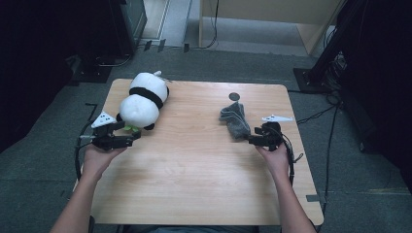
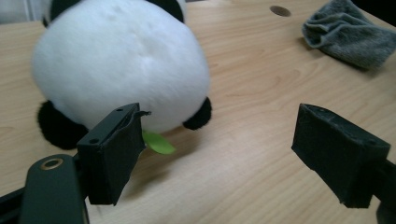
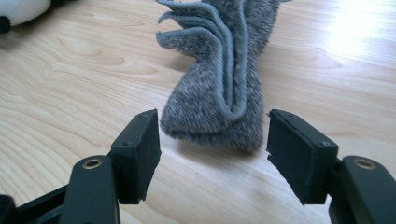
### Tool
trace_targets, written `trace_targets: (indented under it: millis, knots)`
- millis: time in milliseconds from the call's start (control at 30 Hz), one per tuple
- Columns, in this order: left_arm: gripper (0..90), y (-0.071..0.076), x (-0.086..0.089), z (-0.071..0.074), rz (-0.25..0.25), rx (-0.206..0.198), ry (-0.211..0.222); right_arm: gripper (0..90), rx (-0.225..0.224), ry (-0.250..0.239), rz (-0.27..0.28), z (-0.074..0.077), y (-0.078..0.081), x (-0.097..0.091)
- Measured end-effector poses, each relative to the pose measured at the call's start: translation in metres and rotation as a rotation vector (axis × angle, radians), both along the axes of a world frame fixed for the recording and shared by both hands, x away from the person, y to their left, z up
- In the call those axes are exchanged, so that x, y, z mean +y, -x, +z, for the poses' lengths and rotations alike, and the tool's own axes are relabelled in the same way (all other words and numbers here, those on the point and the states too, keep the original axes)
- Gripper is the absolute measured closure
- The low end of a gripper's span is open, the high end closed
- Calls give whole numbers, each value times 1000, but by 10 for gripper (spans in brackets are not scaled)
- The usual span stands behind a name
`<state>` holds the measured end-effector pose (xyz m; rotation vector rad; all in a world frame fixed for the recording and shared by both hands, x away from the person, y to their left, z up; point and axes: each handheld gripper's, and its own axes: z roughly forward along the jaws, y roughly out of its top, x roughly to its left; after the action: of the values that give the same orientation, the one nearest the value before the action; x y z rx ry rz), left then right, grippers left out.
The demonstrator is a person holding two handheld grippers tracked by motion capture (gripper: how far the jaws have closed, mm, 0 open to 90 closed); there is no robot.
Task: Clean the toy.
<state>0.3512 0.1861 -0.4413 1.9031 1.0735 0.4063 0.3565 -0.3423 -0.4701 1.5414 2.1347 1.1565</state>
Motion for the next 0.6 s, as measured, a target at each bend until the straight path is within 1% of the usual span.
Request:
trace_targets:
  millis: [33,67,100,167,200,267,367,400,500,600]
  knots:
    - [163,1,-1,-1,-4,-2,-4,354,-3,-2,0,-1,3,-2]
    - [163,3,-2,-3,-11,-2,3,355,-4,-1,1,-1,5,-4]
    - [163,5,-2,-5,-24,-5,17,355,-9,-1,1,-2,7,-6]
    - [163,9,-4,-12,-51,-18,23,360,-27,-1,9,-4,12,-11]
    - [163,10,-5,-14,-63,-19,19,360,-32,2,10,-6,14,-13]
    - [163,11,-7,-19,-74,-9,-7,360,-36,3,14,-9,17,-18]
    - [163,14,-9,-25,-80,-2,3,360,-35,12,12,-13,21,-23]
    - [167,15,-10,-27,-89,-2,0,361,-27,13,6,-14,22,-23]
    - [168,17,-13,-31,-104,-6,-13,360,-17,30,10,-17,25,-26]
    - [170,19,-15,-38,-109,13,-16,360,-10,50,18,-22,27,-28]
